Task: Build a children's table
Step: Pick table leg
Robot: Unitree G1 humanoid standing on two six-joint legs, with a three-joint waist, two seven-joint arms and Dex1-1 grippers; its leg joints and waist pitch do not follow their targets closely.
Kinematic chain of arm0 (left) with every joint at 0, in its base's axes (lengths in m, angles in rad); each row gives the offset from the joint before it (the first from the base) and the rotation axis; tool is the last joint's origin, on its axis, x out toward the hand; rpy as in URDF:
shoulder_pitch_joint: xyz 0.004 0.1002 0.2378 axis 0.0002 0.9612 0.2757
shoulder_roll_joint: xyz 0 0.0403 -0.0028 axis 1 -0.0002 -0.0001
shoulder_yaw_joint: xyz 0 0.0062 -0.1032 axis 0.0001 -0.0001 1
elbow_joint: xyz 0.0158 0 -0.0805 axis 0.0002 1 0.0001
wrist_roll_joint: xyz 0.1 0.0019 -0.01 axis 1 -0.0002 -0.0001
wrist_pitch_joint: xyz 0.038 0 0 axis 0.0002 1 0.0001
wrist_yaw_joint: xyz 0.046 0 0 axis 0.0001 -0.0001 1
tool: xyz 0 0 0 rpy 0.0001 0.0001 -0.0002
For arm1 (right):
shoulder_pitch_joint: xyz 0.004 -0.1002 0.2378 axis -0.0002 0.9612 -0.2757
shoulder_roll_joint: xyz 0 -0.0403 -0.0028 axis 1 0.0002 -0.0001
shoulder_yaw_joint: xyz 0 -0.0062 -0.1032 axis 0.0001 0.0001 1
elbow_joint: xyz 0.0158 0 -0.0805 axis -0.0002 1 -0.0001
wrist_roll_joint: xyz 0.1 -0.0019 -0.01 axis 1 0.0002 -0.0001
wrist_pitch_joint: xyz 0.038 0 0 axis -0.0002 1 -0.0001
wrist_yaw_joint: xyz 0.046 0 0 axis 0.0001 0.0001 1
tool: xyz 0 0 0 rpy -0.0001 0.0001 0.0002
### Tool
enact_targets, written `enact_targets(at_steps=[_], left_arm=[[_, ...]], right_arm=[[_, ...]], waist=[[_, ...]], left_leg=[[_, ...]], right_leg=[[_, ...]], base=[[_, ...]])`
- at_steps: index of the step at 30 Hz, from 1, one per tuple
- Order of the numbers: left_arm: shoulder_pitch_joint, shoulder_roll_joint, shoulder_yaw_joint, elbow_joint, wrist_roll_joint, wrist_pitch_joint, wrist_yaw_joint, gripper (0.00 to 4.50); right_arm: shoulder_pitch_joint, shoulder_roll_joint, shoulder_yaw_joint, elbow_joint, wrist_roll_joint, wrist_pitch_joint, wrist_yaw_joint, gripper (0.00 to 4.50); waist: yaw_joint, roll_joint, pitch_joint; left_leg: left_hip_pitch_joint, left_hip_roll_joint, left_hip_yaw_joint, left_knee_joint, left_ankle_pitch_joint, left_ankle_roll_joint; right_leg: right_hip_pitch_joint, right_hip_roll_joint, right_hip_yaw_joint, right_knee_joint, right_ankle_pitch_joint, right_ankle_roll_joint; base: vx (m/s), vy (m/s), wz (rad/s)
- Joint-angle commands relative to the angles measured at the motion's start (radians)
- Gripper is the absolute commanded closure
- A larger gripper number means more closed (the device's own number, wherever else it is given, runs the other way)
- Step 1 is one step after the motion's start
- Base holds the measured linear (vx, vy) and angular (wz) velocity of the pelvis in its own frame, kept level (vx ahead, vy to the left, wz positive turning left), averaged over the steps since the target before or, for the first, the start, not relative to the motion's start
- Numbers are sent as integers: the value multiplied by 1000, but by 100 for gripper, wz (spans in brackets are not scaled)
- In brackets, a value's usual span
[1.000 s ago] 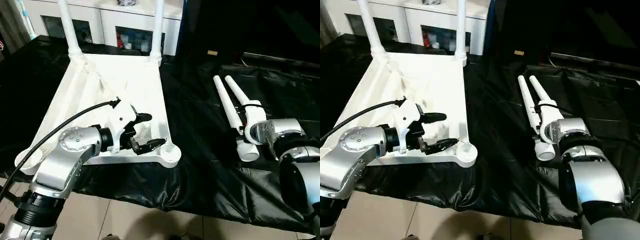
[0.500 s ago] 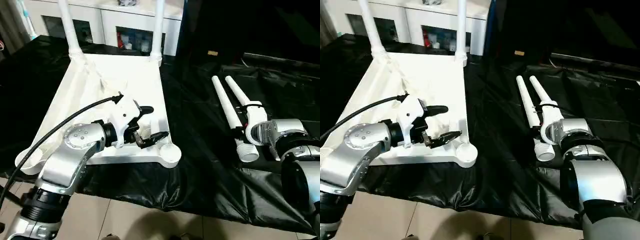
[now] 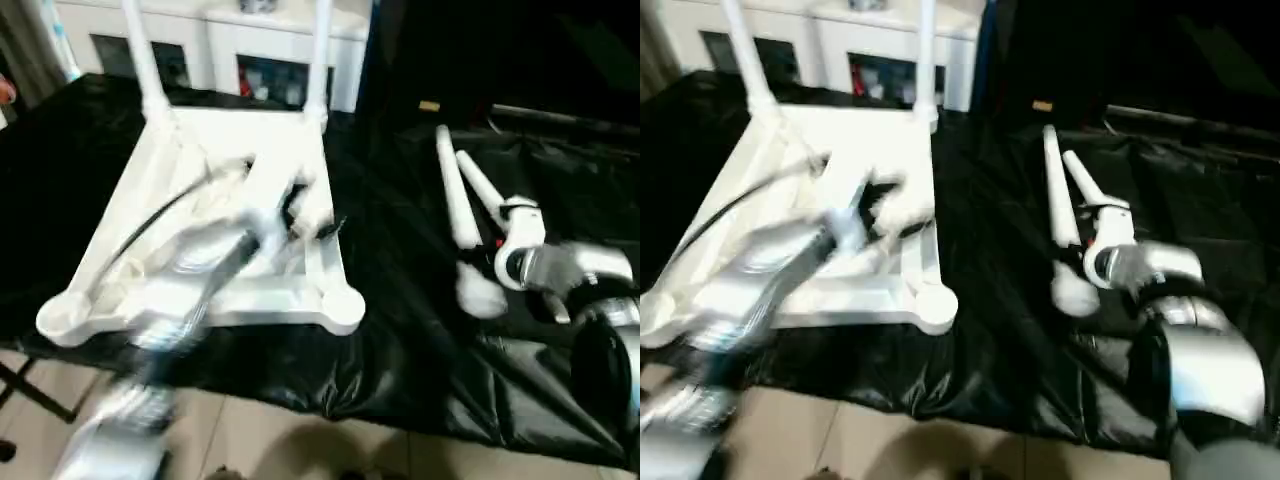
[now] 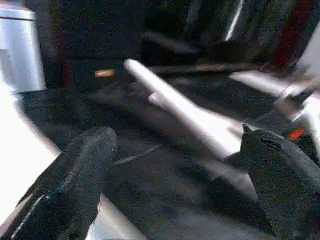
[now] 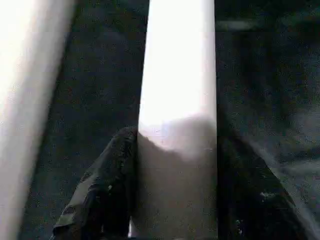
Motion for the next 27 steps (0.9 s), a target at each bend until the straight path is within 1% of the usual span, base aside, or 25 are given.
enact_targets(at_steps=[1,2,3,4,5,6,7,8,9,10,11,12,13,14,15,16,17,19,20,21,22,23,24,25,27], left_arm=[[-24,-21,39,26,-59,51,25,0],[-40,-38,55,40,-83,63,27,0],[-40,-38,55,40,-83,63,27,0],[-49,-49,67,49,-98,72,33,0],[-65,-68,84,64,-121,96,31,0],[-74,-78,92,74,-132,114,26,0],[-84,-86,92,83,-137,132,17,0],[-91,-91,90,88,-138,143,9,0],[-97,-97,90,87,-153,165,-2,0],[-97,-97,90,87,-153,165,-2,0],[-103,-106,92,77,-186,198,-19,0],[-104,-108,92,76,-190,204,-20,0],[-106,-111,92,75,-198,214,-22,0],[-109,-119,91,72,-217,235,-19,0],[-109,-119,91,72,-217,235,-19,0],[-110,-126,92,59,-244,252,-30,0],[-109,-131,94,44,-263,261,-40,0],[-112,-139,105,29,-282,279,-51,0],[-114,-140,109,24,-285,285,-55,0],[-114,-140,109,24,-285,285,-55,0],[-114,-139,108,21,-282,287,-56,0],[-111,-137,115,12,-294,296,-62,0],[-108,-137,118,9,-302,298,-65,18],[-106,-134,118,3,-308,302,-67,18],[-104,-129,112,-3,-309,304,-61,48]], right_arm=[[69,24,-36,-170,84,27,73,264],[119,44,-41,-266,119,40,98,264],[119,44,-41,-266,119,40,98,264],[156,59,-43,-337,150,50,121,265],[235,86,-32,-484,213,63,177,265],[285,102,-23,-575,252,69,213,265],[340,117,-11,-668,292,80,246,265],[376,126,-2,-726,316,89,266,265],[408,136,1,-780,349,101,290,265],[408,136,1,-780,349,101,290,265],[451,144,9,-859,388,137,315,265],[457,143,11,-873,396,143,323,265],[470,142,17,-899,411,154,338,265],[499,141,27,-963,443,181,363,265],[499,141,27,-963,443,181,363,265],[508,140,37,-995,448,196,360,265],[509,139,42,-1003,447,200,357,265],[522,140,50,-1032,453,208,345,265],[528,138,57,-1045,455,211,341,265],[528,138,57,-1045,455,211,341,265],[533,136,68,-1055,454,212,342,265],[532,133,93,-1064,440,209,340,265],[530,133,102,-1065,432,206,338,265],[528,133,109,-1067,426,205,331,265],[523,134,121,-1076,418,204,317,265]], waist=[[15,-11,-82],[18,-5,-84],[21,-7,-84],[24,22,-84],[25,14,-81],[35,15,-80],[37,17,-81],[38,15,-82],[41,18,-82],[42,18,-81],[46,18,-80],[48,20,-76],[47,17,-77],[49,16,-75],[50,17,-74],[48,13,-76],[48,14,-75],[48,8,-74],[48,9,-75],[49,10,-75],[48,7,-75],[49,7,-75],[47,8,-74],[47,5,-74],[47,6,-74]], left_leg=[[-16,7,9,-58,-19,96],[-15,8,6,-58,-3,115],[-13,8,6,-59,-8,118],[-11,9,1,-61,-17,109],[-6,8,8,-60,-30,111],[0,10,10,-61,-47,114],[4,17,7,-63,-53,117],[-3,17,5,-66,-49,124],[0,21,2,-68,-57,116],[-1,20,4,-68,-61,110],[0,20,4,-69,-65,94],[0,21,5,-71,-81,85],[-3,19,3,-72,-90,74],[-3,19,4,-72,-92,71],[-2,19,3,-73,-95,70],[-7,20,1,-75,-86,61],[-8,18,1,-74,-86,56],[-13,16,2,-74,-82,53],[-14,16,1,-74,-70,51],[-15,16,0,-74,-65,51],[-16,16,0,-74,-63,52],[-15,16,0,-75,-61,51],[-17,15,-1,-75,-60,50],[-17,16,0,-75,-61,50],[-16,16,0,-76,-55,48]], right_leg=[[89,-61,37,-64,-103,-231],[89,-58,33,-63,-74,-236],[88,-59,33,-65,-88,-234],[85,-64,31,-65,-127,-239],[81,-58,31,-80,-143,-229],[84,-56,34,-80,-131,-217],[80,-59,32,-76,-130,-226],[85,-58,26,-78,-138,-218],[80,-61,24,-78,-167,-218],[81,-61,25,-83,-183,-212],[81,-63,25,-84,-205,-209],[77,-64,24,-88,-233,-203],[82,-64,22,-91,-269,-183],[80,-65,23,-95,-291,-164],[79,-65,22,-97,-302,-156],[82,-67,21,-96,-314,-146],[79,-66,21,-99,-325,-138],[83,-68,20,-101,-342,-126],[81,-69,20,-102,-359,-109],[81,-69,20,-102,-358,-105],[80,-68,19,-103,-359,-100],[79,-69,19,-104,-364,-93],[80,-68,18,-104,-371,-87],[79,-68,18,-106,-375,-83],[77,-68,18,-106,-371,-80]], base=[[0,0,0],[0,0,0],[0,0,0],[0,0,0],[0,0,0],[0,0,0],[0,0,0],[0,0,0],[0,0,0],[0,0,0],[0,0,0],[0,0,0],[0,0,0],[0,0,0],[0,0,0],[0,0,0],[0,0,0],[0,0,0],[0,0,0],[0,0,0],[0,0,0],[0,0,0],[0,0,0],[0,0,0],[0,0,0]])
